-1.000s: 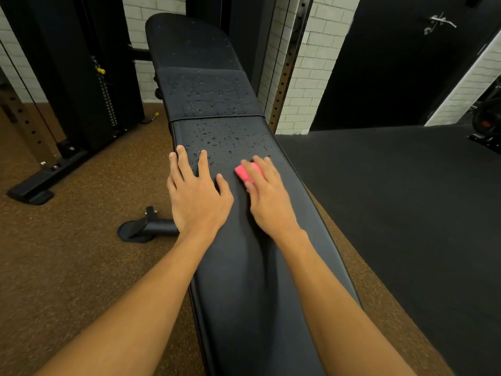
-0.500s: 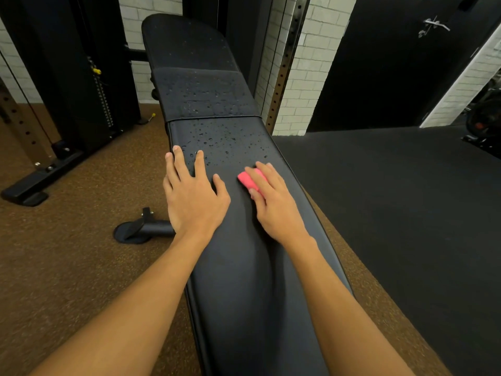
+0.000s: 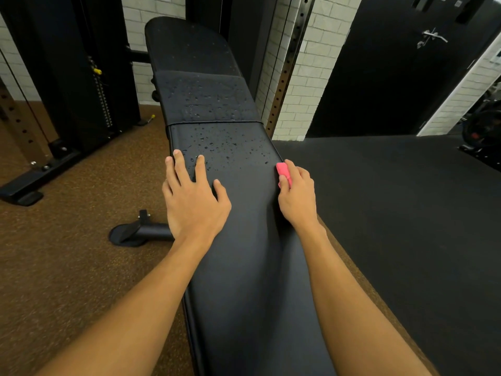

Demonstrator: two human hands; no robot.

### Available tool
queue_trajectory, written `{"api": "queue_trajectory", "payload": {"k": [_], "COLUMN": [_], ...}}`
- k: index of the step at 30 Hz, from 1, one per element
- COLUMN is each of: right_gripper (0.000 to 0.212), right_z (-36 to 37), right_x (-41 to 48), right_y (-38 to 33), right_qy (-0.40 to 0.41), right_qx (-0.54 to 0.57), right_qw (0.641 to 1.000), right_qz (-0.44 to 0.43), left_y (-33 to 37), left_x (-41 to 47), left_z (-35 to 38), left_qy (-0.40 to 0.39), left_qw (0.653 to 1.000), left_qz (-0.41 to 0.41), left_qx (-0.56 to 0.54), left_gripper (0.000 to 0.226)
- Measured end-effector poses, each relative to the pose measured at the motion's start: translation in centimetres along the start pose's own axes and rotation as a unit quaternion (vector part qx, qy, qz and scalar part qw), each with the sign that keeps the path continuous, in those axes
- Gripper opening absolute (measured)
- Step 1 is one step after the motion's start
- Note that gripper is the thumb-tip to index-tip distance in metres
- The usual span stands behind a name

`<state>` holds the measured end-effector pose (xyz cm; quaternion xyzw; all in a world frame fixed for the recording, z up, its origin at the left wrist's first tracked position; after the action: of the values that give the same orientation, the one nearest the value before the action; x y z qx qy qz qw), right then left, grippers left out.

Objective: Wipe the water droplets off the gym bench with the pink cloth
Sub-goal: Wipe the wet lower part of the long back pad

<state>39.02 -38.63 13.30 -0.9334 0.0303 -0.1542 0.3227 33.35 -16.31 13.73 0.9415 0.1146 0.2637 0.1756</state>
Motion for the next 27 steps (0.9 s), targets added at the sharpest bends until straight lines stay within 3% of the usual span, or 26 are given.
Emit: {"api": "queue_trajectory", "payload": {"k": [4, 11, 17, 21, 27], "right_gripper": [0.049, 0.045, 0.049, 0.049, 0.049], "right_z": [-0.5, -0.8, 0.8, 0.5, 0.0], "right_x": [-0.1, -3.7, 3.0, 1.7, -2.3], "right_y": [0.2, 2.4, -1.7, -1.6, 0.6], "right_qy": [-0.011, 0.043, -0.005, 0.002, 0.038], "right_qx": [-0.01, -0.008, -0.024, -0.034, -0.03], "right_qw": [1.0, 0.997, 1.0, 0.999, 0.998], "right_qz": [-0.026, 0.066, 0.001, -0.032, 0.026], "left_y": [0.0, 0.0, -0.1, -0.1, -0.1], "left_x": [0.1, 0.0, 0.1, 0.1, 0.0], "left_z": [0.0, -0.1, 0.0, 0.1, 0.1], "left_qy": [0.0, -0.002, 0.002, 0.002, 0.0], "left_qw": [1.0, 1.0, 1.0, 1.0, 1.0], "left_qz": [-0.001, 0.001, 0.002, 0.002, 0.001], "left_qx": [0.0, 0.006, 0.001, -0.005, 0.001], "left_gripper": [0.066, 0.066, 0.066, 0.065, 0.066]}}
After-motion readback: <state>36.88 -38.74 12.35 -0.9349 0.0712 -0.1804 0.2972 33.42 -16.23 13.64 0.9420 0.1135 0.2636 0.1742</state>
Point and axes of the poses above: each hand's wrist, its own x-axis towards the middle knuckle, its own z-axis out of the palm, y = z × x, the point moved 3 cm from there along x, towards the middle knuckle, and after that the axes turned 1 degree about z, right-handed, at the moved point
